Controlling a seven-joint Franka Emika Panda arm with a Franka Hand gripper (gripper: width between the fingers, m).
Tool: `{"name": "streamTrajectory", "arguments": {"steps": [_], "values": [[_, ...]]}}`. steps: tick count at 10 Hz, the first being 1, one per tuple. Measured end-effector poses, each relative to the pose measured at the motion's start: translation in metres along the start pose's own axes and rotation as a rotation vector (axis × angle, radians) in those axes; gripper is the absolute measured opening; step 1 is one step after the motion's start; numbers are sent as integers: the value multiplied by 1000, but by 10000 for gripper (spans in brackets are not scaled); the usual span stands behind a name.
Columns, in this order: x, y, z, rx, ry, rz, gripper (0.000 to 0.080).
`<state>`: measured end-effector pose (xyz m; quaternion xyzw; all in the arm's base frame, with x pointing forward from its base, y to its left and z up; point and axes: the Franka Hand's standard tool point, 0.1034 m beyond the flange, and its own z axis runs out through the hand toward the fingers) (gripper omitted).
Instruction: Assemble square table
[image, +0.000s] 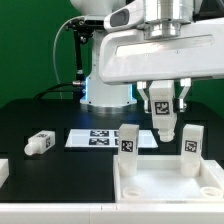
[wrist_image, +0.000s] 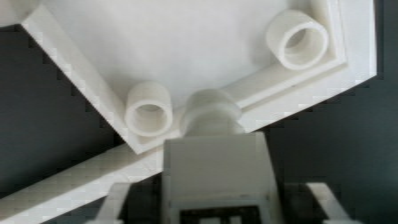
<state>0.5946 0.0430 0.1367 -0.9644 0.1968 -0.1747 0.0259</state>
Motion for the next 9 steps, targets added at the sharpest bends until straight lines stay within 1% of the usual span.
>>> {"name": "streamTrajectory", "arguments": {"steps": [1, 2, 3, 5, 7, 8, 9], "values": [[16, 3, 8, -18, 18, -241, 282], [21, -7, 12, -15, 27, -258, 282], [12, -20, 11, -5, 27, -276, 282], [15, -13, 12, -11, 27, -278, 282], [13, -16, 14, -9, 29, -277, 282], [8, -31, 21, 3, 46, -269, 282], [3, -50, 29, 18, 58, -266, 282]]}}
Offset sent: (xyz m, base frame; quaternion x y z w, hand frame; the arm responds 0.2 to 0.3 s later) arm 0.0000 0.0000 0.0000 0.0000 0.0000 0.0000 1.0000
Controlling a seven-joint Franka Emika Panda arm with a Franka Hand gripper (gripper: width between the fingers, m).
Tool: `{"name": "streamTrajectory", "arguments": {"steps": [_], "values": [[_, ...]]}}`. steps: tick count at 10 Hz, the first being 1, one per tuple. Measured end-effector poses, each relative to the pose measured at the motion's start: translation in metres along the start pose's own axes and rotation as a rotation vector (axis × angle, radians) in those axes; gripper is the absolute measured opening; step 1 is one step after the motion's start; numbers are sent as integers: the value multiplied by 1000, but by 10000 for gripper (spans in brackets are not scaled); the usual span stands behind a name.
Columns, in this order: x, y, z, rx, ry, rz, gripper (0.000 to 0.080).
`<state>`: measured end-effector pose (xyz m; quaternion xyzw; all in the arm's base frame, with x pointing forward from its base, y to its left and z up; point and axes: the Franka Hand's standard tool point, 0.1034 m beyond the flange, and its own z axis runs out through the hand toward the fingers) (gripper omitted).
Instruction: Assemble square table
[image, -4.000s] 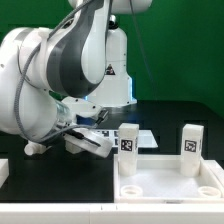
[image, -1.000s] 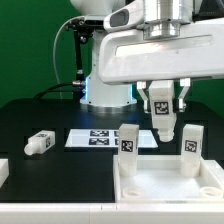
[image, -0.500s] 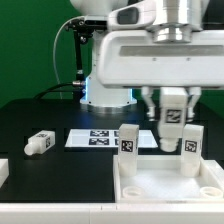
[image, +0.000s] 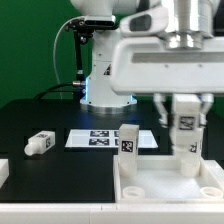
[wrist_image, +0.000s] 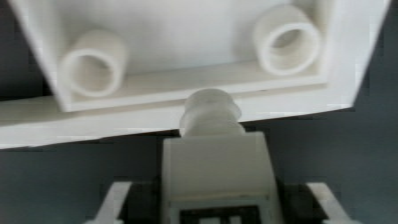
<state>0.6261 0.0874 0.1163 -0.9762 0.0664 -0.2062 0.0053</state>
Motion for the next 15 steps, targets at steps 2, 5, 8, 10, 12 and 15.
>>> {"name": "streamTrajectory", "arguments": {"steps": [2, 5, 8, 10, 12, 15], "values": [[4, -31, 9, 15, 21, 72, 282], [3, -31, 10, 13, 19, 59, 282], [-9, -24, 26, -9, 5, 42, 282], [-16, -21, 31, -15, -6, 38, 282], [-22, -22, 36, -18, -17, 33, 282], [-22, -22, 40, -20, -19, 31, 282]]}}
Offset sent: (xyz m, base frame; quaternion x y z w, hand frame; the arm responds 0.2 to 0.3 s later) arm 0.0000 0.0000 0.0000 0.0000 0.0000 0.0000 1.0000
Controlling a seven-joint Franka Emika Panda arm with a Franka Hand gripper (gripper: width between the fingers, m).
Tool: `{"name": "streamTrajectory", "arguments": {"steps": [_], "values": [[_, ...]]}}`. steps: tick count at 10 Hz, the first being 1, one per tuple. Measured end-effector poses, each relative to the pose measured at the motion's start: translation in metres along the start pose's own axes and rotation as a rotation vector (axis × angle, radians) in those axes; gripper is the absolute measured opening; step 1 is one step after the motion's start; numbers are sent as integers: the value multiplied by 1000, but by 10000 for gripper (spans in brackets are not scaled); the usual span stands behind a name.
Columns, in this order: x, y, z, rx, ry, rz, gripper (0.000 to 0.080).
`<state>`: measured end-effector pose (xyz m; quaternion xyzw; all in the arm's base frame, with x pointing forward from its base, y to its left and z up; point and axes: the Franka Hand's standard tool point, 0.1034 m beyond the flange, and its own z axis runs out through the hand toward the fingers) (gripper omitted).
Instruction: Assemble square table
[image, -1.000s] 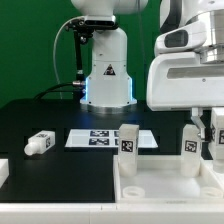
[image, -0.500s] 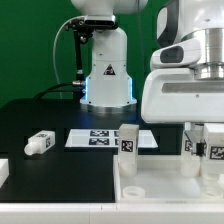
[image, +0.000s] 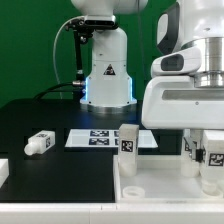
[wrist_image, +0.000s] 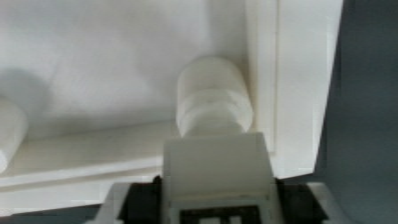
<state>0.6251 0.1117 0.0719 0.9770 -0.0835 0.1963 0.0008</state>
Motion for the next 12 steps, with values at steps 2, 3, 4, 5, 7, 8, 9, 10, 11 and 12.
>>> {"name": "streamTrajectory", "arguments": {"steps": [2, 3, 4, 5, 7, 8, 9, 10, 11, 12], "values": [[3, 0, 4, -2, 6, 0, 282], [0, 0, 7, -4, 1, -2, 282], [-2, -2, 9, -5, -2, -6, 282], [-3, -1, 10, -6, -2, -7, 282], [-4, -2, 13, -5, 10, -10, 282], [-4, -2, 14, -5, 13, -11, 282], [-4, -2, 13, -5, 14, -11, 282], [-4, -2, 13, -5, 14, -11, 282], [-4, -2, 14, -5, 14, -11, 282], [-4, -2, 14, -5, 13, -11, 356]]}}
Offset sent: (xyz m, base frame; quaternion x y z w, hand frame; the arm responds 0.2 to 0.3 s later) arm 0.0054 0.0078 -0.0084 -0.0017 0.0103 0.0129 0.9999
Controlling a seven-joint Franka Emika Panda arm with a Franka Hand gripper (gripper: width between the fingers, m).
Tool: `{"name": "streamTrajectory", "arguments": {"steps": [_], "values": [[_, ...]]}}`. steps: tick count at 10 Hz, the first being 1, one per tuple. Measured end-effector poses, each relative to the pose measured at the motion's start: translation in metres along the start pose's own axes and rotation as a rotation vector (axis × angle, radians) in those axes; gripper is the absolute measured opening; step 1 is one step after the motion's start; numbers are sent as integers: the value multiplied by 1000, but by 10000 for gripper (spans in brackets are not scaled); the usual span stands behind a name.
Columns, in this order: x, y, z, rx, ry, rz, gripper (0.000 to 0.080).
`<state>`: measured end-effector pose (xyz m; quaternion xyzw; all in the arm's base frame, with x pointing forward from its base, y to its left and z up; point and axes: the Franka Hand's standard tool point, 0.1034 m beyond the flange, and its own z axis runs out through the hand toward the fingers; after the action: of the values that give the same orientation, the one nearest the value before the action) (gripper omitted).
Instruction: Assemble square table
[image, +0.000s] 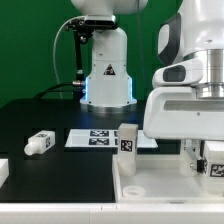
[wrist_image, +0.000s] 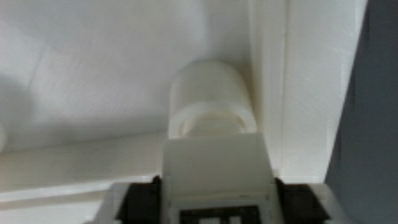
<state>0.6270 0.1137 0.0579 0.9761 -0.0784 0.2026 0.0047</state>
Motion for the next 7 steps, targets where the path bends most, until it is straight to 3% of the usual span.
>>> {"name": "streamTrajectory", "arguments": {"steps": [1, 2, 3, 4, 7], "values": [[0, 0, 0, 0, 0, 0, 356], [0, 0, 0, 0, 0, 0, 547], [0, 0, 0, 0, 0, 0, 617], [-1, 1, -1, -5, -25, -4, 643], [19, 7, -22, -11, -101, 1, 648]]}}
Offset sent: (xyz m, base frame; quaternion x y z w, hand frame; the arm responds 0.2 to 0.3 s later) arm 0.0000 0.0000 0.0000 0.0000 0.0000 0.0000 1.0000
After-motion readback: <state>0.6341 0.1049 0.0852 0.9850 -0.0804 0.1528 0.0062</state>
